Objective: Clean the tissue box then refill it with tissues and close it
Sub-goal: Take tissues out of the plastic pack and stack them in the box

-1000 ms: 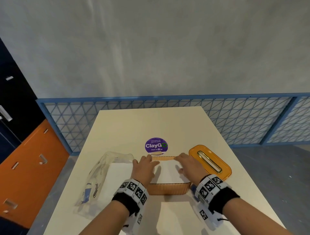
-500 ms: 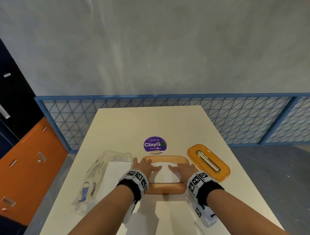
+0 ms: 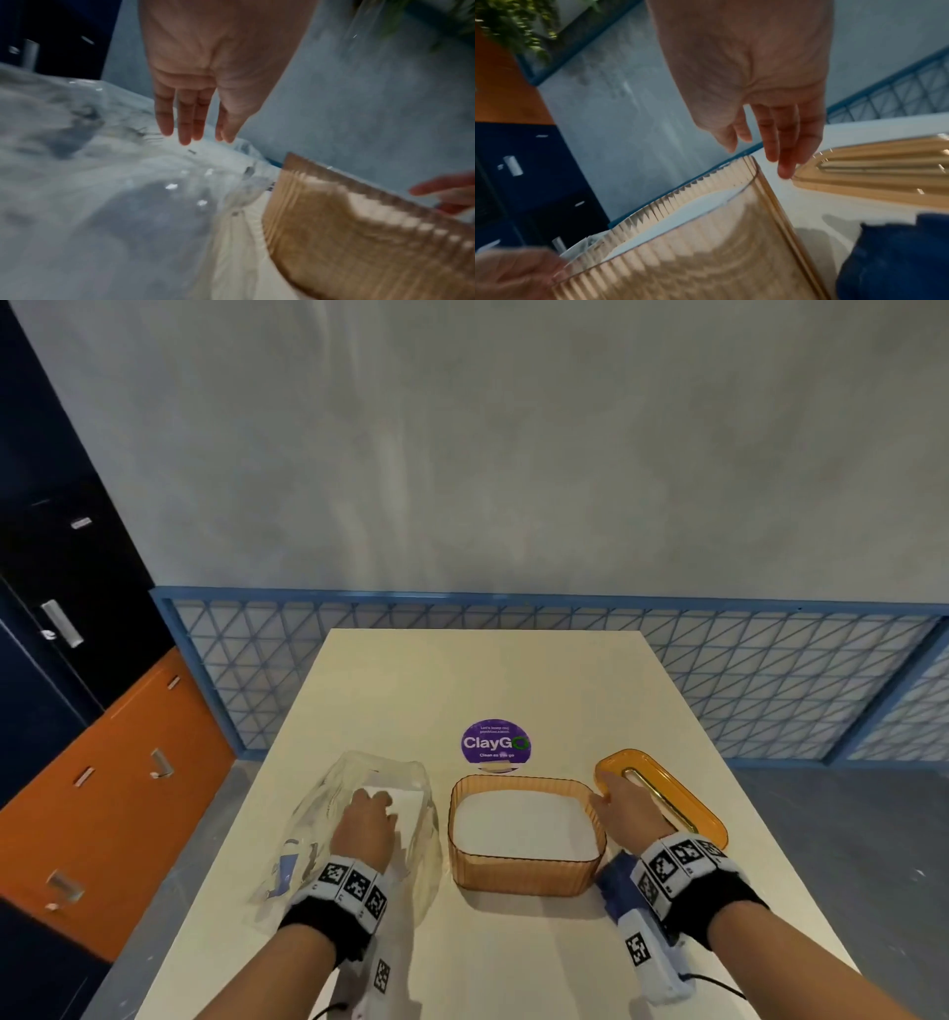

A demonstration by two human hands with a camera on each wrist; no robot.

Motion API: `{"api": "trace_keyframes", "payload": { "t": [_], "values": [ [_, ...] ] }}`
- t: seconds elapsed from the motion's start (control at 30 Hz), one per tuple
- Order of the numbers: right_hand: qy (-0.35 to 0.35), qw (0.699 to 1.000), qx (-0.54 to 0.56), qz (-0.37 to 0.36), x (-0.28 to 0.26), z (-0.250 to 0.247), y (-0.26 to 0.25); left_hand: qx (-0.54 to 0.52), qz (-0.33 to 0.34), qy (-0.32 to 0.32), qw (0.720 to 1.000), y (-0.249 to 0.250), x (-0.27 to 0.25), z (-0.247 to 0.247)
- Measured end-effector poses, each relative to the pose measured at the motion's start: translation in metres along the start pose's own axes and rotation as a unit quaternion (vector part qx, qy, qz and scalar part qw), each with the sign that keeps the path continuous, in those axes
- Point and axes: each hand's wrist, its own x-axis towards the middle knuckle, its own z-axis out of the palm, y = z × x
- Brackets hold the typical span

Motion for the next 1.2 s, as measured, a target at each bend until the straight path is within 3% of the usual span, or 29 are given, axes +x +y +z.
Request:
{"api": "trace_keyframes", "payload": {
  "t": [0.1,0.2,0.73,0.93,1.2],
  "values": [
    [-0.034,0.999,-0.001,0.029,0.0,0.008,-0.005,0.029,-0.053,-0.073,0.995,-0.011,0.003,0.012],
    [-0.036,0.999,0.008,0.037,0.005,0.011,-0.009,0.081,-0.071,-0.093,0.99,-0.012,0.002,0.022],
    [-0.039,0.998,-0.041,0.012,0.007,0.015,-0.015,0.109,-0.107,-0.07,0.986,-0.001,0.005,0.042],
    [-0.047,0.998,-0.049,0.005,0.006,0.013,-0.017,0.135,-0.085,-0.065,0.985,0.001,0.005,0.042],
    [-0.046,0.996,-0.079,-0.015,0.007,0.013,-0.016,0.092,-0.063,-0.049,0.993,-0.011,0.015,0.015]
  ]
}}
